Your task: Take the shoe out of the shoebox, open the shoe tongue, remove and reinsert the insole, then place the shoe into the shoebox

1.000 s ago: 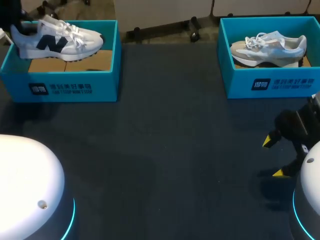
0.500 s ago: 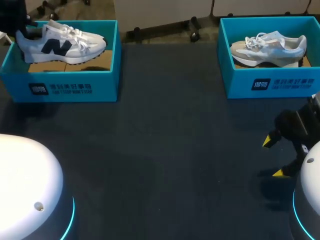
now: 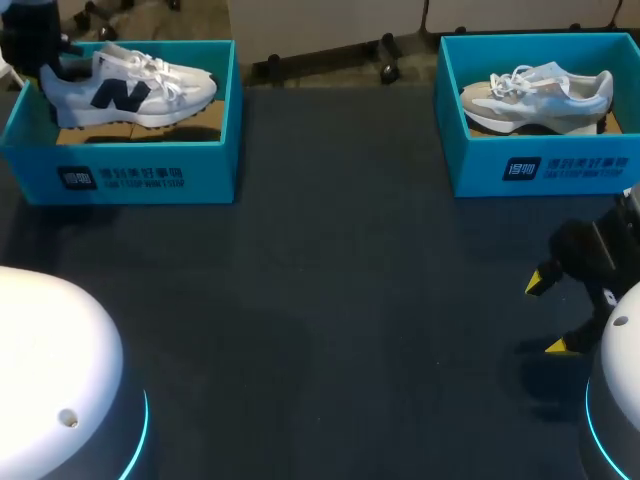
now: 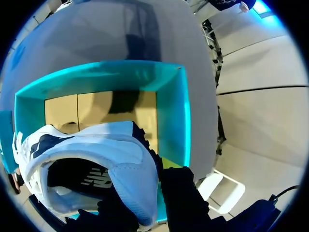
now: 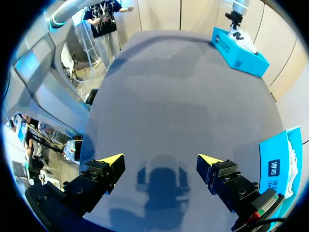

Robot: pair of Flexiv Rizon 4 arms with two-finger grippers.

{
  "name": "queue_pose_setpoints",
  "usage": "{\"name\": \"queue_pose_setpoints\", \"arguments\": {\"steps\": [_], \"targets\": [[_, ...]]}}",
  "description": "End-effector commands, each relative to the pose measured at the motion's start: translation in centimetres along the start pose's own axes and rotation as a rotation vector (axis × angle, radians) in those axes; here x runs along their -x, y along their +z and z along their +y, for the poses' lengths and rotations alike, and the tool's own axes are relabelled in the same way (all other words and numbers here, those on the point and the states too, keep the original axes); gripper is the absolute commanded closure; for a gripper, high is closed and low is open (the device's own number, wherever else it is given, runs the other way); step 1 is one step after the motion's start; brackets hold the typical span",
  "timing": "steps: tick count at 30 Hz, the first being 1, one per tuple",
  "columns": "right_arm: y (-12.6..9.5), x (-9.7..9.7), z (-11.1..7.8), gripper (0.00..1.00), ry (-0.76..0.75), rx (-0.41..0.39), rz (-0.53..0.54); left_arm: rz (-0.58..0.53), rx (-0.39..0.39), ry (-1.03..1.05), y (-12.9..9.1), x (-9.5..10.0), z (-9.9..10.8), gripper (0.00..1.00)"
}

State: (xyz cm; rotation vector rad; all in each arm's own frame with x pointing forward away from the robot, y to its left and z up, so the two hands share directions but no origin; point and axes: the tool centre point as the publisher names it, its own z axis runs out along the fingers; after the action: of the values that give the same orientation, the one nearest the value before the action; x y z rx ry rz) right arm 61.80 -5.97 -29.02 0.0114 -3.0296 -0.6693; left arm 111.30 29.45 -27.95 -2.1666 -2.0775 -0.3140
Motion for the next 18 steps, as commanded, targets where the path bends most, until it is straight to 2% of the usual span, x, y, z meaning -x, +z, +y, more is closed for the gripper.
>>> {"name": "queue_pose_setpoints", "arguments": {"steps": [1,10,18], "targets": [[0.1,-0.1,0.0,0.0,0.0,-0.003,-0.002,0.001,-0.016,-0.001,1.0,0.3,0.7,1.0],[0.1,-0.1,0.0,0.0,0.0,-0.003,-0.002,-0.004,-0.04,-0.005,3.2,1.0,0.2,1.0],[0.1,-0.1,0.0,0.0,0.0,-0.003,-0.002,-0.009,-0.039,0.008,3.9,1.3,-1.1,1.0]]}}
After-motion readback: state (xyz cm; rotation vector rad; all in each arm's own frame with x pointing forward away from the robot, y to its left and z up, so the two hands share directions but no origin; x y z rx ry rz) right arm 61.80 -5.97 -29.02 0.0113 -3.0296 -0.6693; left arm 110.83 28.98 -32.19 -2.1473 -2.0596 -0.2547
